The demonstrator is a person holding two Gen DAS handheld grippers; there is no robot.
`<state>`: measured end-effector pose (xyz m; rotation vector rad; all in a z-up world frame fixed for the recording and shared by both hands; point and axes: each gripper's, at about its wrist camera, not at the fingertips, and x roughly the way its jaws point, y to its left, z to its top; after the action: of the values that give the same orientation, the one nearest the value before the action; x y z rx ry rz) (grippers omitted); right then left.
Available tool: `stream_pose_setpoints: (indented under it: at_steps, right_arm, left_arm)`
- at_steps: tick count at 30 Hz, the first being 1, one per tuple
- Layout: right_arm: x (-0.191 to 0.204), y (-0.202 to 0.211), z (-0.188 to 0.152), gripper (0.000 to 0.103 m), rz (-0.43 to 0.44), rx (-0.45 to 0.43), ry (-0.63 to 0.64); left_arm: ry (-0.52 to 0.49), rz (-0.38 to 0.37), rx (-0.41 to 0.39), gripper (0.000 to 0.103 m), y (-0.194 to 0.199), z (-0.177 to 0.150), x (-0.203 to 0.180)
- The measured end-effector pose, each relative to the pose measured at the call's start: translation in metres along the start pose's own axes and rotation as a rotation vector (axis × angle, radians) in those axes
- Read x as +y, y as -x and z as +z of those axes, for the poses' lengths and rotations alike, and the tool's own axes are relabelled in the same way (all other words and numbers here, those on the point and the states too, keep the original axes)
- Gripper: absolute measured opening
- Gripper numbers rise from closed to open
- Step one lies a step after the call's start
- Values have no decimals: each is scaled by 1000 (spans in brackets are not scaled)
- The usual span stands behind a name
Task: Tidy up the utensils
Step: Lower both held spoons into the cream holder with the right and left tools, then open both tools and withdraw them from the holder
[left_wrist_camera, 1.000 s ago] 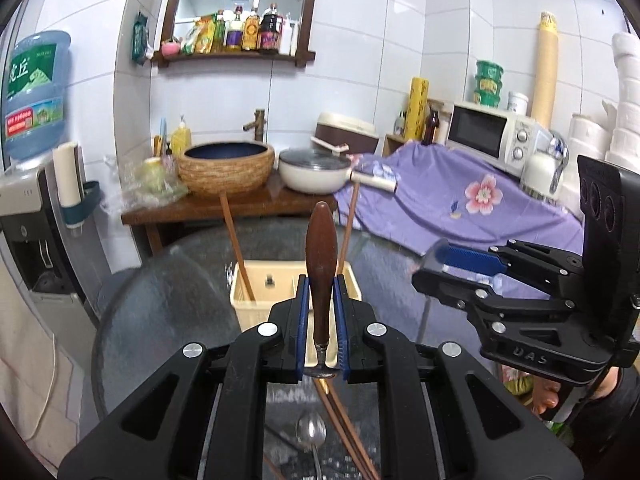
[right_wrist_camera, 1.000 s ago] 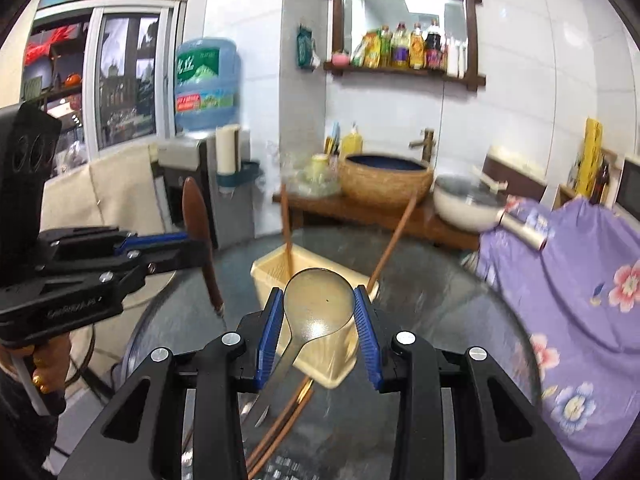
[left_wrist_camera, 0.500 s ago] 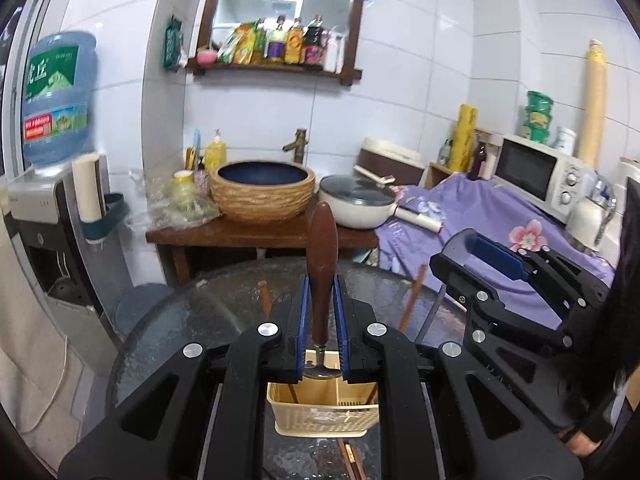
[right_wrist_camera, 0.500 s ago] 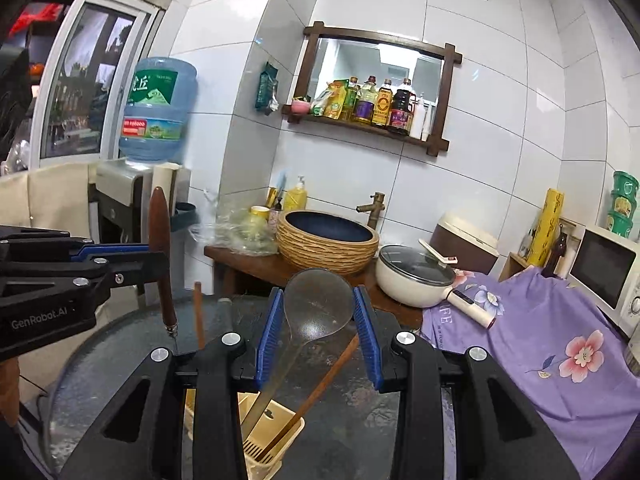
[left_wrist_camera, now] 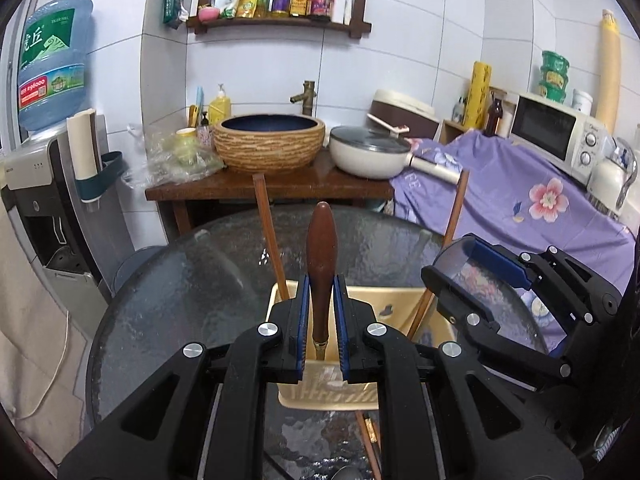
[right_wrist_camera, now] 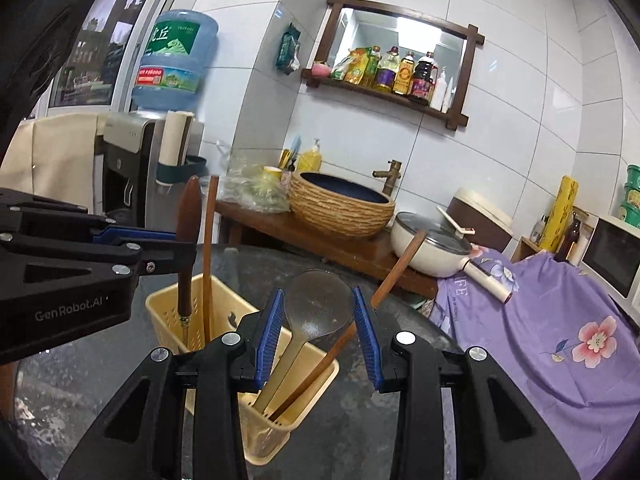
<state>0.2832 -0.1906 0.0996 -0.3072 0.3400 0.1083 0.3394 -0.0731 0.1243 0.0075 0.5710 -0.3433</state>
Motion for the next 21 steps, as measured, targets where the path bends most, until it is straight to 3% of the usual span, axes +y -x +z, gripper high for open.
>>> stream_pose_setpoints:
  at_steps: [17,21]
  right_arm:
    - [3,-17,-25,35,57,102,-46]
    - [2,-9,-25,43,61,74,-55]
  left_arm:
    - [-18,-17,102,13,-26,-28,8]
    - [-15,-11,91,13,-21,-28,9]
